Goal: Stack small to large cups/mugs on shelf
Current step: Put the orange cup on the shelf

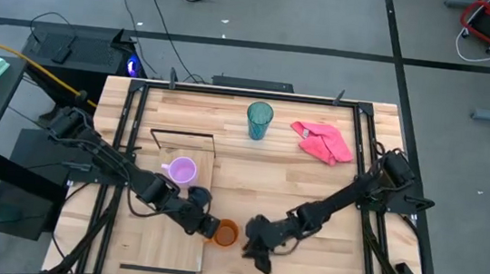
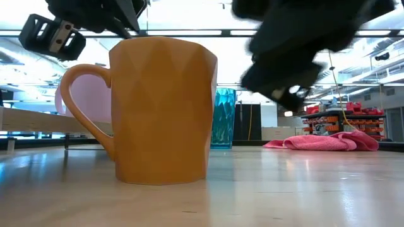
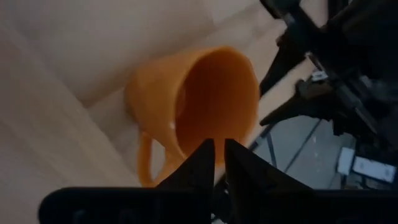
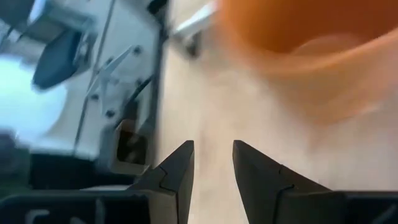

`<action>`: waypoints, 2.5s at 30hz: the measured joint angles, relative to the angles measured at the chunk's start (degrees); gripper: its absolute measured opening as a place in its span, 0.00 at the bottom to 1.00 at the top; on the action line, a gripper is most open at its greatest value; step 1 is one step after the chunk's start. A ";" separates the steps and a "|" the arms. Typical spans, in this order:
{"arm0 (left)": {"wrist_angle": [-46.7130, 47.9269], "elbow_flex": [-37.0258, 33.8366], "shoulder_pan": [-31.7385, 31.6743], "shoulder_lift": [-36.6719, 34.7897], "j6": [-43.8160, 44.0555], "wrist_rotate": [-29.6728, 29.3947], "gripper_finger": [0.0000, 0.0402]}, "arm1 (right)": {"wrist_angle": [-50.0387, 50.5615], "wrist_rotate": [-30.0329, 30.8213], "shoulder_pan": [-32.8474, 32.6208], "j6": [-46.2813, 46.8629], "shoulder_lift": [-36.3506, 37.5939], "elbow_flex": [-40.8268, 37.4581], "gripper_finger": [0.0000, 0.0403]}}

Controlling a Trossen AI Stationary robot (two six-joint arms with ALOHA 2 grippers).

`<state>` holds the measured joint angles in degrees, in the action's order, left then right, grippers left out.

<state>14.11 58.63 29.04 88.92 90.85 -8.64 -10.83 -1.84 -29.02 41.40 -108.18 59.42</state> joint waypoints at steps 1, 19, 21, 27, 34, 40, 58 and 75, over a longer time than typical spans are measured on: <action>-0.46 0.01 0.02 0.00 -0.01 0.37 0.10 | 0.00 -0.16 -0.52 -0.78 0.00 0.00 0.29; 7.36 0.02 0.74 0.00 7.50 4.63 0.05 | -2.14 4.71 2.22 -3.75 -0.02 -0.02 0.29; 7.15 0.02 0.60 0.00 7.53 4.35 0.05 | -2.14 5.70 2.38 -3.65 -0.02 -0.02 0.29; 6.75 0.04 -1.25 0.74 7.50 4.49 0.03 | -2.12 7.77 2.83 -3.49 -0.02 -0.02 0.27; 4.66 0.22 -2.73 3.38 6.31 7.99 0.05 | -2.49 7.84 3.13 -3.49 -0.02 -0.02 0.24; 3.48 -0.02 -4.44 3.85 4.05 7.98 0.03 | -2.47 8.00 3.45 -3.49 -0.02 -0.02 0.23; 0.33 -0.02 -11.39 3.78 -3.45 7.93 0.03 | -2.54 8.01 5.65 -3.77 -0.02 -0.02 0.22; -0.63 -0.02 -16.54 3.74 -8.81 10.09 0.03 | -2.51 8.01 6.41 -4.10 -0.02 -0.02 0.22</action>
<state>13.48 58.61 12.50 92.66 82.04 1.45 -13.34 6.17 -22.62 37.30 -108.20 59.40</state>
